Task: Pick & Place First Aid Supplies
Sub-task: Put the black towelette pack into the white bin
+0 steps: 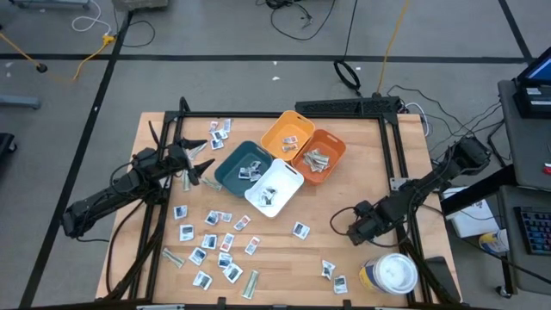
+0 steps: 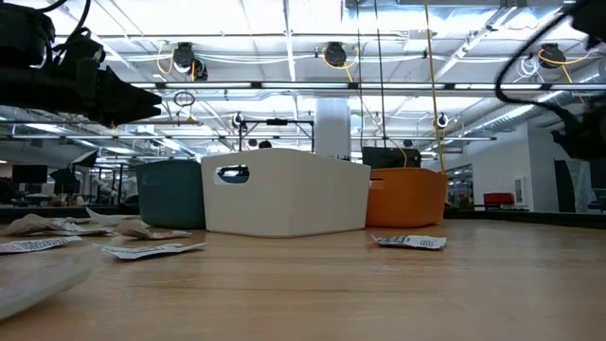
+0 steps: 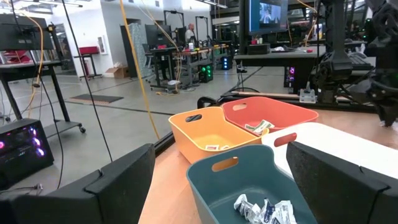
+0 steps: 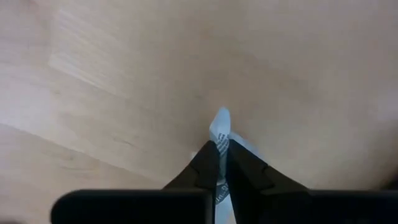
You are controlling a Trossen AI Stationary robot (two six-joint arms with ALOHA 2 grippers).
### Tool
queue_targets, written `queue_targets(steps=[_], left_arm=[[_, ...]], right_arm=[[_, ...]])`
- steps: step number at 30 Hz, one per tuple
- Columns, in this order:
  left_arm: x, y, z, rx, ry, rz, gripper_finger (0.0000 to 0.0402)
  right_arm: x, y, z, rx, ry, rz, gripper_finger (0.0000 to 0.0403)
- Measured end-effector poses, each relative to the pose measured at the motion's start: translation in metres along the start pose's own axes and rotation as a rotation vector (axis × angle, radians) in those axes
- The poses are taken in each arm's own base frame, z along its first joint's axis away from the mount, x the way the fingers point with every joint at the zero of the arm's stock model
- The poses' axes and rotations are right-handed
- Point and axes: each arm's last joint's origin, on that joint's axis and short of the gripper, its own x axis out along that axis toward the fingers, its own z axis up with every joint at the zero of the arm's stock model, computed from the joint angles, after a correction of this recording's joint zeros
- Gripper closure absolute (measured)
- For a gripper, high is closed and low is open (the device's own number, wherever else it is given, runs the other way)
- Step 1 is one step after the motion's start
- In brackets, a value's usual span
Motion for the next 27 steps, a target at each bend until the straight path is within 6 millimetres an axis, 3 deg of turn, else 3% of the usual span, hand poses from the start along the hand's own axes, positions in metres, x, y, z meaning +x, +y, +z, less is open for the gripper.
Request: queue_targets(steps=[13, 20, 27], left_arm=[[0.0, 0.0, 0.0, 0.0, 0.0, 0.0, 0.0034], [0.0, 0.0, 0.0, 0.0, -0.001, 0.0, 0.0034], [0.0, 0.0, 0.0, 0.0, 0.0, 0.0, 0.0034]], right_arm=[[-0.076, 0.021, 0.011, -0.265, 0.007, -0.052, 0.0397], [-0.104, 0.024, 0.016, -0.34, 0.025, -0.115, 0.0397], [-0.121, 0.062, 0.047, -0.457, 0.021, -0.132, 0.0398]])
